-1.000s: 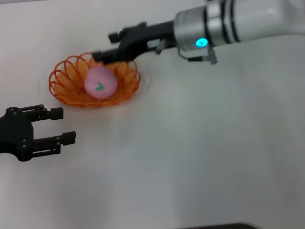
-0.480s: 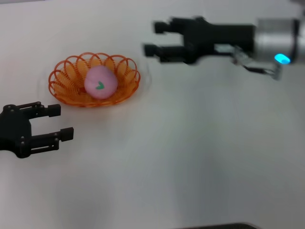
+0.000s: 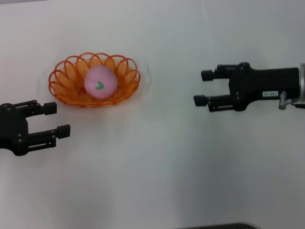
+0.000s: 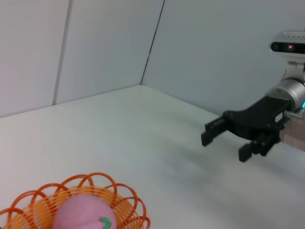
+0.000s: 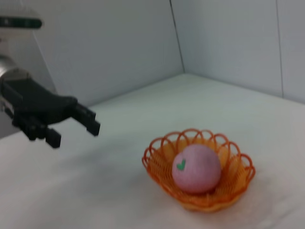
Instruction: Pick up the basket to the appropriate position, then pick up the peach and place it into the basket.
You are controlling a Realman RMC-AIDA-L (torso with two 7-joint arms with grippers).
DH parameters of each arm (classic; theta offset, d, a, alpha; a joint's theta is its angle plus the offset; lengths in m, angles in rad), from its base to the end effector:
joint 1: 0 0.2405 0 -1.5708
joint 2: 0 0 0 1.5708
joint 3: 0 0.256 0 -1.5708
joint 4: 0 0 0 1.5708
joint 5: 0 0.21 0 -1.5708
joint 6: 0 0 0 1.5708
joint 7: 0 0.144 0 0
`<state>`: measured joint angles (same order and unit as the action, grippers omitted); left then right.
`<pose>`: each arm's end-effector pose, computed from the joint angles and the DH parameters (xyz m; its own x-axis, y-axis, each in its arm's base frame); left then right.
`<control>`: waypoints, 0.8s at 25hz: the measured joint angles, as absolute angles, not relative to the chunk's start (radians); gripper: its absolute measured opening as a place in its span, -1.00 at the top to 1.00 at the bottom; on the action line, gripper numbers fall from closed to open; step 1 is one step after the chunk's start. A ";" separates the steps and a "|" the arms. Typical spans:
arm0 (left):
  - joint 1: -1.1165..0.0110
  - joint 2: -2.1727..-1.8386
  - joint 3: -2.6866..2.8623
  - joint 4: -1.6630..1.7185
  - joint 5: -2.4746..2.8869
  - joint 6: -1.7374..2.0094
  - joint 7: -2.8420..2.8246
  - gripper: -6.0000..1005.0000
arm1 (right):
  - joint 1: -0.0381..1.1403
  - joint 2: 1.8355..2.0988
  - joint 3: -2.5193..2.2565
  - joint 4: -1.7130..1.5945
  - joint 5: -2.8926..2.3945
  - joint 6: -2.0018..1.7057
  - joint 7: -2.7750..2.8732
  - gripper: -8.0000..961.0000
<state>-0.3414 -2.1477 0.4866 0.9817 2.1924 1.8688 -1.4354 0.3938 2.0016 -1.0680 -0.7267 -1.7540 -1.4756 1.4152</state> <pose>-0.2967 0.2575 0.0401 0.7878 0.4064 0.4629 0.5104 -0.8513 -0.1213 0.2765 0.3110 0.0008 0.8319 -0.3455 -0.4342 -0.4384 -0.8889 -0.1327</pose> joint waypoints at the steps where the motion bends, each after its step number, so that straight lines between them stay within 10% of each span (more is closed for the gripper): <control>1: -0.341 -2.148 0.486 0.982 2.193 1.865 -1.435 -0.45 | 0.394 2.005 -1.058 -0.727 -1.777 -1.477 1.412 -0.69; 20: -0.337 -2.147 0.485 0.983 2.200 1.861 -1.436 -0.45 | 0.399 2.017 -1.033 -0.727 -1.828 -1.483 1.410 -0.69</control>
